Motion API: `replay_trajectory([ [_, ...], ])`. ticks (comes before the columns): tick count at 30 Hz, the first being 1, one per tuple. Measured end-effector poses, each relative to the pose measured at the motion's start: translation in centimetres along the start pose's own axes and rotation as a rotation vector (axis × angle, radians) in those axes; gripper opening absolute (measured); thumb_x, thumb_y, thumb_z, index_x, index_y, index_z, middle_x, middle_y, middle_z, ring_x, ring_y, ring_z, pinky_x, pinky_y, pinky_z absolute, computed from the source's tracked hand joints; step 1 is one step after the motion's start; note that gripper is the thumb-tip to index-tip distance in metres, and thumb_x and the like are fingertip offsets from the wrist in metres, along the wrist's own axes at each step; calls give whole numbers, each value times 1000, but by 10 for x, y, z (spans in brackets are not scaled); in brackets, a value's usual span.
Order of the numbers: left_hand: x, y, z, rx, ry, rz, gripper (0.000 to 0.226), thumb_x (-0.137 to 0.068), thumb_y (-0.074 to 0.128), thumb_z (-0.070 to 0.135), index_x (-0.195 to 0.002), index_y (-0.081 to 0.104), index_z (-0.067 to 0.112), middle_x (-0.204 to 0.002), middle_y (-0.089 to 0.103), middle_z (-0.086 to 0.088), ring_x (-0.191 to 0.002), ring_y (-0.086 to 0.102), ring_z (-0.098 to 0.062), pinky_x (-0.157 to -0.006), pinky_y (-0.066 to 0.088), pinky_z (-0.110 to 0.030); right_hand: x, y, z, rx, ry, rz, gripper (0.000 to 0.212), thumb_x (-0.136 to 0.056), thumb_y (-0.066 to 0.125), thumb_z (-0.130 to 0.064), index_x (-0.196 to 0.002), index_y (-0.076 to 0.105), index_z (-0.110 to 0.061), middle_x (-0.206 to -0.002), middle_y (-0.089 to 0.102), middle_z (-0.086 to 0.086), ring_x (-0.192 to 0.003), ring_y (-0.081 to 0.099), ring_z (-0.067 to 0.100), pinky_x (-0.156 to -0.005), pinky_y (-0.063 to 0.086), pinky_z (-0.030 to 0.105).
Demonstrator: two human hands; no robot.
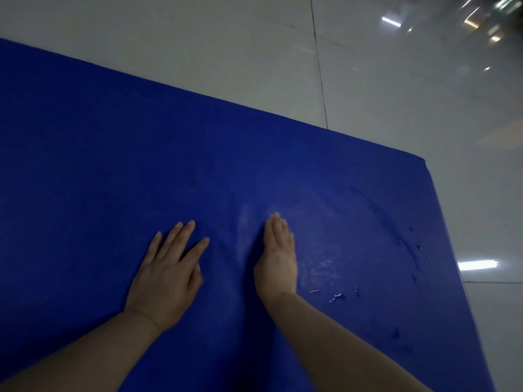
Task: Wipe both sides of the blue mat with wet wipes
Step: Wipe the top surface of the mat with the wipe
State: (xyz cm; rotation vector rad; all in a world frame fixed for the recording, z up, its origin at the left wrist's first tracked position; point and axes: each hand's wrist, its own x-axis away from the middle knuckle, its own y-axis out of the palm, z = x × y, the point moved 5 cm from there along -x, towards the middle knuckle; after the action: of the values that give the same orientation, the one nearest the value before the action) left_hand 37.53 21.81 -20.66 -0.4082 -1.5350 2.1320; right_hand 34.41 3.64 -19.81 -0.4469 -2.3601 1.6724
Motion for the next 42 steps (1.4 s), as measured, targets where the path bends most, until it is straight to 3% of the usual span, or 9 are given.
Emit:
replay_trajectory([
  [6, 0, -2, -3, 24, 16, -5, 52, -92, 29, 31, -132, 57, 13, -150, 40, -13, -139, 33, -26, -118, 5, -35, 24, 9, -35, -20, -215, -7, 79, -63, 53, 22, -138, 43, 1, -146, 41, 15, -137, 31, 29, -110, 17, 47],
  [13, 0, 0, -2, 58, 17, 16, 53, -92, 28, 31, -130, 59, 12, -149, 40, -14, -139, 32, -28, -117, 10, -39, 42, -42, 69, 62, 373, 45, 80, -79, 34, 17, -151, 11, -10, -159, 5, 2, -146, 1, 18, -116, -7, 22],
  [16, 0, -1, -1, 52, 9, -2, 52, -92, 29, 30, -129, 60, 12, -149, 40, -14, -139, 33, -28, -117, 8, -37, 57, -7, -8, -1, 26, -40, 72, -80, 31, 12, -148, 24, -9, -155, 23, 5, -144, 17, 19, -115, -2, 17],
  [19, -1, -3, -2, 51, 12, -8, 52, -92, 30, 30, -130, 59, 12, -149, 40, -15, -139, 34, -27, -117, 5, -34, 68, 11, -34, -31, -260, -76, 78, -69, 37, 16, -143, 36, -9, -150, 37, 6, -139, 30, 21, -118, 15, 33],
  [25, -3, -1, 0, 52, 15, 18, 53, -91, 29, 30, -130, 59, 12, -150, 39, -15, -139, 33, -29, -117, 9, -39, 57, -25, 67, 14, 378, 127, 84, -75, 33, 23, -150, 16, -10, -158, 9, 1, -146, 5, 19, -116, -8, 23],
  [29, -2, -2, 0, 43, 1, 7, 54, -91, 27, 31, -132, 58, 12, -151, 37, -15, -140, 32, -29, -117, 12, -41, 79, 7, -20, 43, 32, 93, 74, -71, 22, 13, -143, 33, -2, -150, 33, 10, -140, 26, 25, -117, 15, 38],
  [31, -2, -2, 0, 49, 5, 6, 54, -91, 27, 31, -132, 58, 12, -151, 37, -15, -140, 32, -29, -117, 11, -40, 85, 15, -24, 14, -126, 5, 74, -71, 16, 4, -142, 34, -4, -149, 32, 5, -141, 22, 19, -118, 11, 32],
  [38, -4, 1, -1, 41, 9, 11, 54, -92, 27, 31, -132, 57, 13, -151, 37, -14, -141, 30, -28, -117, 10, -40, 88, -28, 75, 37, 456, 180, 82, -73, 32, 27, -147, 24, -5, -155, 15, 3, -145, 12, 23, -118, -2, 27],
  [42, -4, -1, -1, 48, 10, 6, 53, -92, 27, 31, -131, 58, 13, -151, 37, -14, -141, 31, -29, -117, 11, -40, 107, 12, -18, -5, -53, 62, 75, -69, 21, 10, -142, 32, -3, -148, 34, 9, -140, 24, 24, -117, 7, 31],
])
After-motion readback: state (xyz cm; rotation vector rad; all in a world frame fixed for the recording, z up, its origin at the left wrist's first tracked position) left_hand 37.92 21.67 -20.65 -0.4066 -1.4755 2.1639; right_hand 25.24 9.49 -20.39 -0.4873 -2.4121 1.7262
